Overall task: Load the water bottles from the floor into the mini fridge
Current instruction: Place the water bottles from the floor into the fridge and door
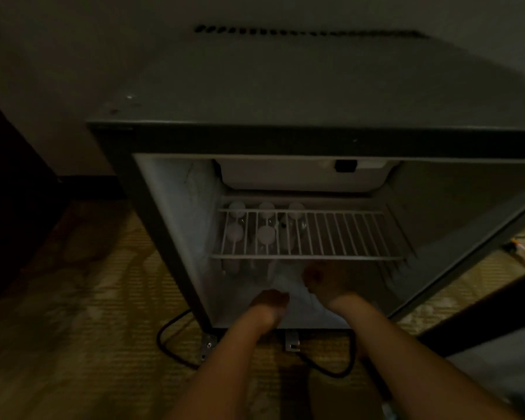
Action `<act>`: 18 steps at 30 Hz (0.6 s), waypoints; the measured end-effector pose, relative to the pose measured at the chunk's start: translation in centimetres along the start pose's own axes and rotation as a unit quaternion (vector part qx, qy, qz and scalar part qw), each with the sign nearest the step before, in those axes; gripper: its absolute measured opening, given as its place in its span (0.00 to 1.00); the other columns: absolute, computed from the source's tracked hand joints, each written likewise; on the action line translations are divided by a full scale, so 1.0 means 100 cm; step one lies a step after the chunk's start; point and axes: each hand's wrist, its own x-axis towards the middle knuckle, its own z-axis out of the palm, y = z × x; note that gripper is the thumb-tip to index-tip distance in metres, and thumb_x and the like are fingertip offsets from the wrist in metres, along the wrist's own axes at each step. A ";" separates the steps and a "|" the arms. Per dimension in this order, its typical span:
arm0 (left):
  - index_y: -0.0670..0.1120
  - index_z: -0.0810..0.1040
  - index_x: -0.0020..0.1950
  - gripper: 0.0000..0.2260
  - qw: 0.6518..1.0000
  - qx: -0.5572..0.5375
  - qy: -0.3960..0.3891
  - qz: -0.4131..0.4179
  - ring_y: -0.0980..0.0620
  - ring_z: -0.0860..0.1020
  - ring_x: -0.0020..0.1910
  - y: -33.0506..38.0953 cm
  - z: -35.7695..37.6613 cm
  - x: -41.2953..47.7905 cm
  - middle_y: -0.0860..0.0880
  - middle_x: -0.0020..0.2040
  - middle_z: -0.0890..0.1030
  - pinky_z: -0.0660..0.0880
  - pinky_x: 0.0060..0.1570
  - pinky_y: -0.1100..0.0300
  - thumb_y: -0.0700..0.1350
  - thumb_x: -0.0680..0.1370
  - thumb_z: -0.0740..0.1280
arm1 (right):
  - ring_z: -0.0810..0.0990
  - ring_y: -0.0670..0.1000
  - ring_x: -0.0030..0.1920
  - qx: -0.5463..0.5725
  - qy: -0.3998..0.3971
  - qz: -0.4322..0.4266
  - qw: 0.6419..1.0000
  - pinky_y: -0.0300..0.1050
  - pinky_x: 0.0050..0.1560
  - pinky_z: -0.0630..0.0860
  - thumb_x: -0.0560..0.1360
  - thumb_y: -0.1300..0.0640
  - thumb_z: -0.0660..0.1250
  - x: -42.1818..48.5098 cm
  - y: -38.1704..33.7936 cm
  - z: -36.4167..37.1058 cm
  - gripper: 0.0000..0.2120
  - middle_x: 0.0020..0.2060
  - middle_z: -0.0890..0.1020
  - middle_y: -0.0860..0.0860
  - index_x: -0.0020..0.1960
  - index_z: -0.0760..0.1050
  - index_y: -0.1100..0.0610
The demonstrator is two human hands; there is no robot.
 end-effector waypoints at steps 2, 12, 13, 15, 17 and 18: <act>0.39 0.68 0.68 0.19 0.999 0.010 -0.024 0.020 0.42 0.71 0.66 0.000 -0.007 -0.022 0.39 0.68 0.71 0.68 0.67 0.54 0.48 0.82 0.54 | 0.76 0.57 0.58 -0.004 -0.029 -0.007 1.000 0.46 0.58 0.70 0.79 0.57 0.59 -0.009 -0.004 -0.007 0.13 0.59 0.78 0.59 0.59 0.76 0.63; 0.40 0.71 0.67 0.21 0.985 0.161 0.034 0.054 0.42 0.73 0.64 0.032 -0.063 -0.138 0.39 0.66 0.73 0.69 0.67 0.50 0.53 0.80 0.55 | 0.80 0.56 0.54 -0.061 -0.078 -0.117 0.988 0.50 0.58 0.76 0.78 0.56 0.62 -0.109 -0.060 -0.068 0.13 0.54 0.81 0.57 0.59 0.77 0.61; 0.40 0.71 0.67 0.21 0.980 0.181 0.047 0.061 0.42 0.73 0.64 0.037 -0.069 -0.154 0.40 0.66 0.73 0.69 0.66 0.52 0.52 0.80 0.55 | 0.80 0.55 0.54 -0.071 -0.080 -0.129 0.986 0.49 0.58 0.75 0.78 0.55 0.63 -0.120 -0.068 -0.075 0.13 0.53 0.81 0.57 0.59 0.77 0.61; 0.41 0.72 0.67 0.21 0.969 0.224 0.071 0.077 0.43 0.73 0.64 0.045 -0.079 -0.183 0.41 0.66 0.73 0.69 0.63 0.54 0.52 0.81 0.55 | 0.79 0.54 0.52 -0.088 -0.076 -0.150 0.982 0.48 0.57 0.74 0.78 0.55 0.62 -0.141 -0.083 -0.087 0.14 0.51 0.81 0.56 0.60 0.76 0.60; 0.41 0.72 0.67 0.20 0.961 0.249 0.086 0.088 0.43 0.73 0.64 0.049 -0.092 -0.219 0.41 0.66 0.73 0.69 0.62 0.54 0.51 0.81 0.54 | 0.80 0.54 0.52 -0.107 -0.069 -0.178 0.976 0.47 0.57 0.75 0.78 0.55 0.62 -0.167 -0.101 -0.097 0.13 0.53 0.81 0.57 0.59 0.77 0.59; 0.41 0.71 0.67 0.19 0.960 0.252 0.087 0.089 0.43 0.73 0.64 0.052 -0.098 -0.236 0.41 0.66 0.73 0.69 0.61 0.54 0.50 0.81 0.54 | 0.80 0.54 0.52 -0.117 -0.065 -0.195 0.972 0.48 0.57 0.75 0.78 0.55 0.62 -0.177 -0.110 -0.101 0.13 0.53 0.81 0.58 0.59 0.77 0.60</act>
